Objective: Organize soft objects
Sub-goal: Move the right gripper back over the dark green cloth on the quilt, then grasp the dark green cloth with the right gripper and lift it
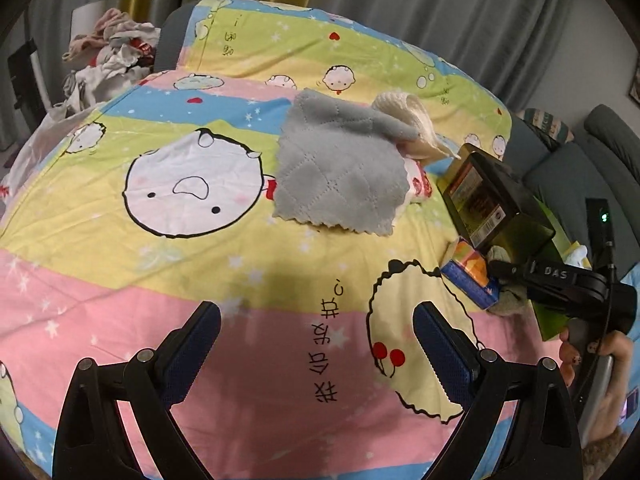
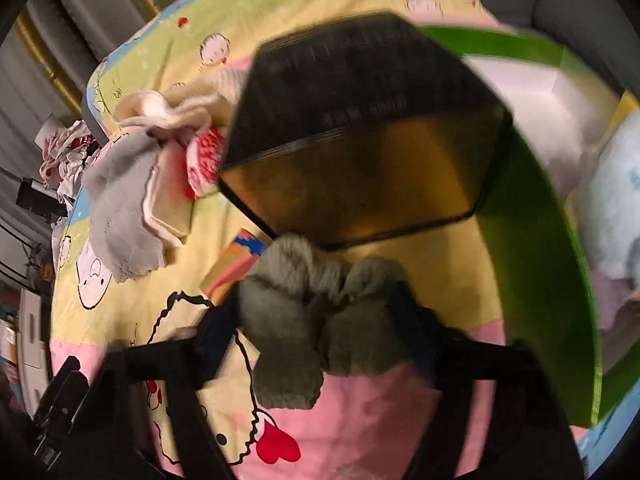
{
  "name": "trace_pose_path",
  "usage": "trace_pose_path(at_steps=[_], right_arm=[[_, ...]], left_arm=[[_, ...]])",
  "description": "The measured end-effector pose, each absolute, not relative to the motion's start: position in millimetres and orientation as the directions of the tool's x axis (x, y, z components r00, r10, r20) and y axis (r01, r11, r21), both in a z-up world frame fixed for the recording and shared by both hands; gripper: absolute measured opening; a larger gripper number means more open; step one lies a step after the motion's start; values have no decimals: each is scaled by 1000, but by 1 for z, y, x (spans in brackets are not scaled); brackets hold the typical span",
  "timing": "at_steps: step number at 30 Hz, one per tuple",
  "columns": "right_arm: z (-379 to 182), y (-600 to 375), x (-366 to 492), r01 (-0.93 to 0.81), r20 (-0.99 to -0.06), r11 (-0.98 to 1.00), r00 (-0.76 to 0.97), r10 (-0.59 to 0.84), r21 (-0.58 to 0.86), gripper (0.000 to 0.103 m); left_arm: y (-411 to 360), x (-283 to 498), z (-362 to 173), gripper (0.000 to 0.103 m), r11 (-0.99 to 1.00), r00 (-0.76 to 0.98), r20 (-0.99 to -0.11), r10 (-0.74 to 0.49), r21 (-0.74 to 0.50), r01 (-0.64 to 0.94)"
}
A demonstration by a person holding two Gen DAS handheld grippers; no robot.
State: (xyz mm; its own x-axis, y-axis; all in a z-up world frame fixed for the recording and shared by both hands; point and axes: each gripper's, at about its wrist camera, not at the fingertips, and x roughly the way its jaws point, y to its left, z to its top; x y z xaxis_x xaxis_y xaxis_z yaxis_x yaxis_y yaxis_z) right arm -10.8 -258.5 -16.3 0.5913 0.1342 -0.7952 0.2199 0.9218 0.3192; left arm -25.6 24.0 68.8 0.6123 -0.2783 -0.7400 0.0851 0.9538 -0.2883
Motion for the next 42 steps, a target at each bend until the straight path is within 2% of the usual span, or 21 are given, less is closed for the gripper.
trace_pose_path(at_steps=[2,5,10,14,18,19,21,22,23,25,29,33,37,39,40,42], right_arm=[[-12,-263,-15,228,-775,902,611,161,367,18],[9,-259,-31,196,-730,906,665,158,375,13],[41,-214,-53,-30,-631,914,714,303,405,13],[35,-165,-44,-197,-601,842,620,504,503,16],[13,-125,-29,-235,-652,820,510,561,522,17],[7,-118,-26,-226,-677,830,491,549,510,21],[0,-114,-20,-196,-719,855,470,512,480,37],[-1,-116,-20,-178,-731,867,475,490,465,49],[0,-120,-21,-161,-734,876,489,471,455,60],[8,-131,-24,-158,-701,863,522,486,480,73],[25,-148,-33,-174,-630,826,568,529,537,81],[17,-149,-29,-142,-626,810,564,538,568,81],[5,-134,-20,-167,-646,810,523,556,562,78],[-6,-124,-9,-159,-669,816,498,552,555,71],[-11,-120,-6,-154,-682,823,489,544,547,65],[-22,-114,1,-145,-704,833,470,533,533,56]], left_arm=[[26,-25,70,97,954,613,-741,-275,-288,80],[30,-26,73,97,957,623,-737,-263,-280,73],[37,-25,76,97,966,639,-737,-223,-256,41],[44,-25,76,97,967,639,-741,-206,-252,19],[50,-24,75,97,971,645,-743,-180,-241,-7],[51,-23,74,97,970,642,-745,-181,-244,-10],[52,-22,72,97,966,630,-752,-196,-259,-8],[53,-22,71,97,963,624,-754,-204,-268,-10],[53,-22,71,97,960,618,-756,-215,-280,-8],[51,-21,69,97,951,600,-760,-251,-309,7],[42,-22,65,97,929,561,-757,-334,-365,61],[28,-22,59,96,926,533,-767,-359,-365,98],[19,-19,51,77,918,507,-772,-383,-378,119],[18,-15,42,68,912,480,-783,-396,-397,106],[18,-13,39,63,909,469,-788,-400,-405,95],[20,-11,33,59,906,467,-787,-402,-416,80]])
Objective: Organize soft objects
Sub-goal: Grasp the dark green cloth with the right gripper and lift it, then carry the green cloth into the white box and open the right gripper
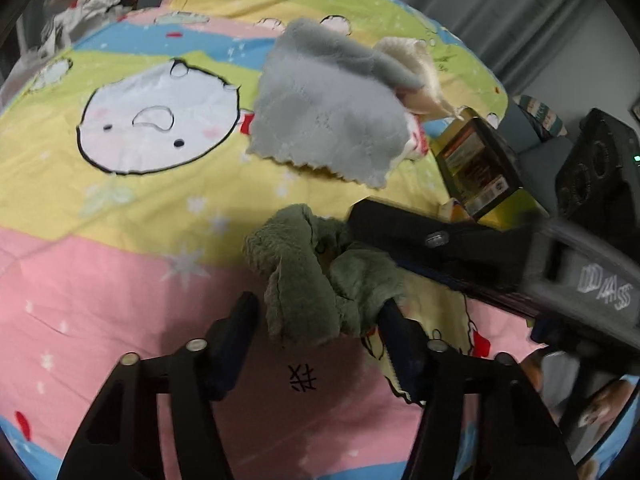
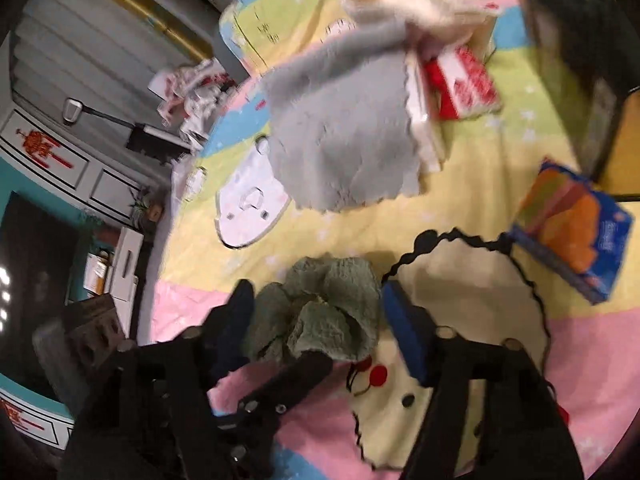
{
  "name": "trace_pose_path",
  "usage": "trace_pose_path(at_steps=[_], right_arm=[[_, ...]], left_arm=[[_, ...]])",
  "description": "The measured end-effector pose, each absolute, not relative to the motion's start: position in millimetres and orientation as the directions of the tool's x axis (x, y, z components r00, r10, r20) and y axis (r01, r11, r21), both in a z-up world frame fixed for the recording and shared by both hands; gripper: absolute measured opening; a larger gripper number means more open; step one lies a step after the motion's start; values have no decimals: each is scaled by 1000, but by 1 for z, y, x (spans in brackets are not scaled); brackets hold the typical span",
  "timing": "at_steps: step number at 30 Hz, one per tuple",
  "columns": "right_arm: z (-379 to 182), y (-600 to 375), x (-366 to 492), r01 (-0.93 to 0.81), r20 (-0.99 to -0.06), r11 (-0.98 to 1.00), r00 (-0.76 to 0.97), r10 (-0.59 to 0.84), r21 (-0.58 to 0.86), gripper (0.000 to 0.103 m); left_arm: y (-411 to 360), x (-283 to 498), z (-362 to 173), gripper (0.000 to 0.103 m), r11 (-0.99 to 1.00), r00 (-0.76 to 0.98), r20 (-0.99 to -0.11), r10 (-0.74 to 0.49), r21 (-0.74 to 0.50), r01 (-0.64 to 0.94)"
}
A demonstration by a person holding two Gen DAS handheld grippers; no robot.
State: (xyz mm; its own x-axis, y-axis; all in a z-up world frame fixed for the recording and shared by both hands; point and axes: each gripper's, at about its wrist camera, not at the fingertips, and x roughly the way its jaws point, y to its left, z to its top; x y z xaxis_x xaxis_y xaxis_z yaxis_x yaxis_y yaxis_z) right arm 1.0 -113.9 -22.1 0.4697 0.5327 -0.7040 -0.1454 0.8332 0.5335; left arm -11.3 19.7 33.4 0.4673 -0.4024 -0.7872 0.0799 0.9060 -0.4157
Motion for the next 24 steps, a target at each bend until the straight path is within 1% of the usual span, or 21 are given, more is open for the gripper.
trace_pose_path(at_steps=[2,3,4,5,6,7,9,13,17,24], right_arm=[[-33,-110,7,-131,-727,838,439,528,530,47],[-38,-109,7,-122,-734,840,431,524,528,45],[-38,-109,7,-124,-733,843,439,520,524,41],[-36,-107,6,-138,-732,842,434,524,521,38],[-36,-108,5,-151,-729,833,419,541,532,35],[-37,-107,5,-158,-722,819,401,564,552,29],[-36,-110,3,-152,-716,813,401,571,563,29],[-22,-116,-6,-168,-688,801,432,583,574,29],[9,-129,-22,-202,-630,791,505,589,577,29],[62,-177,-59,-212,-519,812,675,524,544,29]], left_arm=[[20,-11,35,55,901,481,-774,-413,-424,91],[19,-11,34,49,892,478,-764,-433,-441,103],[18,-11,33,46,882,474,-755,-453,-457,116],[16,-11,33,45,879,472,-753,-459,-460,122],[15,-13,33,42,880,477,-749,-460,-457,130],[13,-14,35,38,881,485,-745,-458,-452,138],[9,-17,40,36,888,496,-743,-450,-430,161],[1,-21,59,36,892,535,-716,-448,-400,212],[-11,-30,89,36,884,582,-667,-465,-385,265],[-60,-39,139,36,846,623,-573,-532,-342,409]])
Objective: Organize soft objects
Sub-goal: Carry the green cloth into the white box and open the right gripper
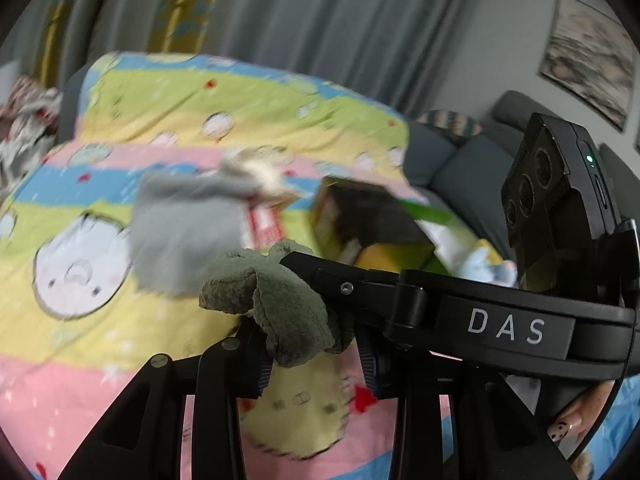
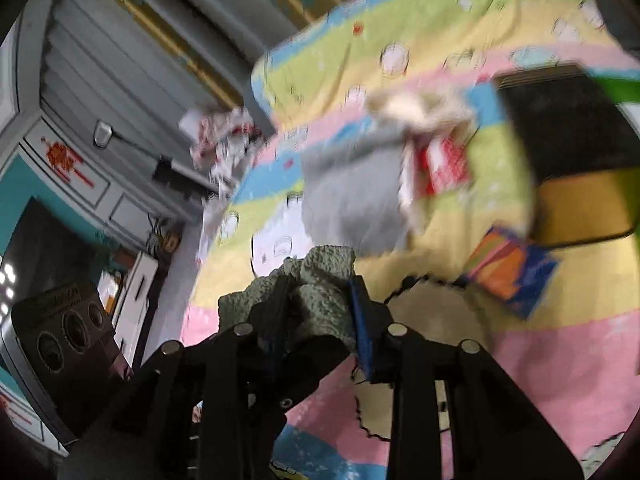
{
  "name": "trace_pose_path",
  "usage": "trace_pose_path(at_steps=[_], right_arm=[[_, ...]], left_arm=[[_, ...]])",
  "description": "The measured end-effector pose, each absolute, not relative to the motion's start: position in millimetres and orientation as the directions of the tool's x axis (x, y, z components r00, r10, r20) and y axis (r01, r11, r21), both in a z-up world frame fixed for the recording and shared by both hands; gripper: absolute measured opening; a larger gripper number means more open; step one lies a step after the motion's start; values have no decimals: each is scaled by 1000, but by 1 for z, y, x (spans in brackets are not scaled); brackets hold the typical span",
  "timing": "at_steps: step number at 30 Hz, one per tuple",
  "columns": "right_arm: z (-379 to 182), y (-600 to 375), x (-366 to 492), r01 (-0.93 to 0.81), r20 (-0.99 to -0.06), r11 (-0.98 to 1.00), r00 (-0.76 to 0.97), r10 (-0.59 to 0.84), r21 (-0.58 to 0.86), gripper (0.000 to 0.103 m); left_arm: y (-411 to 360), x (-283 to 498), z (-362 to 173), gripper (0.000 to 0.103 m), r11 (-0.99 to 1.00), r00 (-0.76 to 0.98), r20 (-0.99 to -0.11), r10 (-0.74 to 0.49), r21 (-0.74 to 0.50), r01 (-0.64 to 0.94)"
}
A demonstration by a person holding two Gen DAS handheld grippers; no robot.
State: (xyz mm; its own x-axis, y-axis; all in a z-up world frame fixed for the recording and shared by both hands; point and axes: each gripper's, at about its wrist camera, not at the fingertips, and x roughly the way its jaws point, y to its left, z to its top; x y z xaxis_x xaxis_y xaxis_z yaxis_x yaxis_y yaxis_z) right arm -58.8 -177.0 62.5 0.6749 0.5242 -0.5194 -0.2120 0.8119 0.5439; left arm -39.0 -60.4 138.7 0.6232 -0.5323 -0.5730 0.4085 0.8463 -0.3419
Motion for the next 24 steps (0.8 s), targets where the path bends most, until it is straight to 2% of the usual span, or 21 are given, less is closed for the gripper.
trace_pose_path(at_steps=[9,15,20,24], right_arm=[[89,-257,-91,-115,-407,819,823,396,563,31],[91,-307,-115,-8,-366,814,890,271,580,31],[83,-351,-133,124,-371,786,918,140,605,31],[68,-378,-134,189,-389,746,916,101,639,31]], left_arm=[[-138,-41,166,36,769,590,-506,-629,-295,567],[-196,-41,169,36,671,507,-472,-721,-295,680],[-245,-31,160,36,572,387,-485,-784,-325,753],[-273,-27,151,36,540,332,-515,-790,-329,774]])
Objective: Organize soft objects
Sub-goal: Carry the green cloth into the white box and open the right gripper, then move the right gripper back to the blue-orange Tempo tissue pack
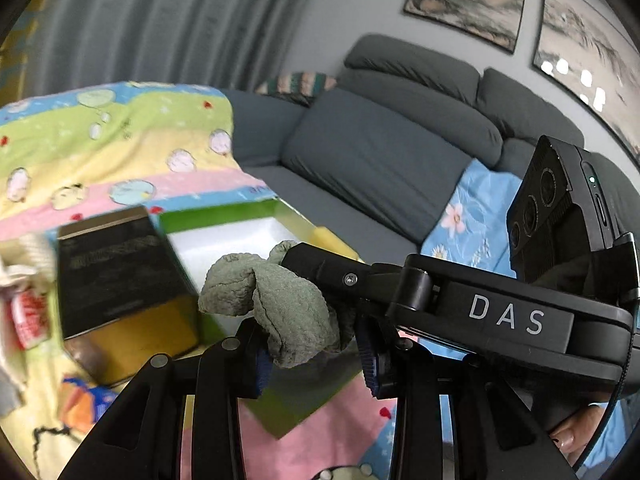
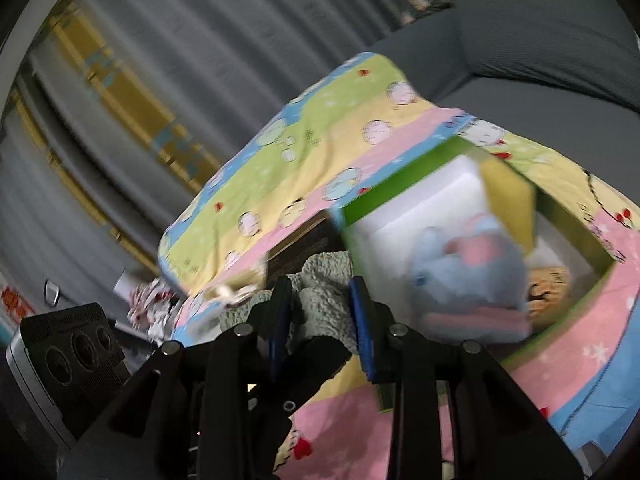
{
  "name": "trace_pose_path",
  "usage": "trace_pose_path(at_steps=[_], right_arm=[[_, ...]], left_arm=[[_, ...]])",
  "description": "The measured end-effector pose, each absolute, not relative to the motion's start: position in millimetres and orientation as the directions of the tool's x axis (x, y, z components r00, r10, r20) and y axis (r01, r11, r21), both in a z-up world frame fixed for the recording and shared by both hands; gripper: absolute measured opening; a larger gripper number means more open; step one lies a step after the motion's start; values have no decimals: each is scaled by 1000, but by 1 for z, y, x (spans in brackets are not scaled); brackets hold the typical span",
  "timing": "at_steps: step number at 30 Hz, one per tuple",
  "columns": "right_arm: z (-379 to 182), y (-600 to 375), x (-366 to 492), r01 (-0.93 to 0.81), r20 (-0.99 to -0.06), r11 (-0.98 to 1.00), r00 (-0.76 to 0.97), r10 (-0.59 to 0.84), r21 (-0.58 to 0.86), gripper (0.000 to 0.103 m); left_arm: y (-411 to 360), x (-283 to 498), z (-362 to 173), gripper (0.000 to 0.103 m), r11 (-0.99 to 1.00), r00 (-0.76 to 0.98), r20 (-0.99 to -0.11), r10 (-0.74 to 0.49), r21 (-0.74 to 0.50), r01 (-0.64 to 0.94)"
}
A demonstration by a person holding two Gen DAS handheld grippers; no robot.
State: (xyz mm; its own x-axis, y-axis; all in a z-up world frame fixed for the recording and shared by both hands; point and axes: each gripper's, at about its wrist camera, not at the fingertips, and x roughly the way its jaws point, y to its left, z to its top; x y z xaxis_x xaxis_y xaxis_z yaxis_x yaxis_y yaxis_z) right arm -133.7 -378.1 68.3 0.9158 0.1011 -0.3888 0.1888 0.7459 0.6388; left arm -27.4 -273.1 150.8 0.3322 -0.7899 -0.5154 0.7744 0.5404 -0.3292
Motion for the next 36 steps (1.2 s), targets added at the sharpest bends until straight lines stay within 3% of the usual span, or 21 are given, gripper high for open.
trace_pose_path(at_steps=[5,14,22,23,25,29,31,34,36], right_arm=[[51,-400,-131,295,-456,708,889,42,641,30],[31,-412,-121,440,-571,683,820,-41,583,30],[24,-423,-125,503,-602,662,793,-97,555,29],[24,-425,-126,504,-599,658,795,-99,560,29],[24,-426,-128,519,-597,648,793,-122,557,29],[29,-425,-132,549,-604,655,778,-174,519,30],[32,-424,-135,555,-605,658,775,-185,510,35],[40,-421,-142,569,-592,664,773,-230,485,53],[46,-417,-147,565,-572,671,781,-249,480,64]], left_arm=[[-299,-16,131,36,523,255,-569,-782,-376,764],[-321,-12,109,36,594,260,-664,-701,-343,728],[-325,-12,100,37,602,239,-677,-696,-369,708],[-324,-12,100,40,604,240,-676,-697,-373,705],[-321,-14,102,57,607,250,-672,-697,-367,705],[-314,-18,111,66,608,279,-657,-700,-345,715],[-309,-20,116,69,608,283,-652,-703,-346,715],[-297,-23,123,81,609,291,-641,-710,-352,711],[-286,-25,129,81,613,308,-627,-716,-352,708]])
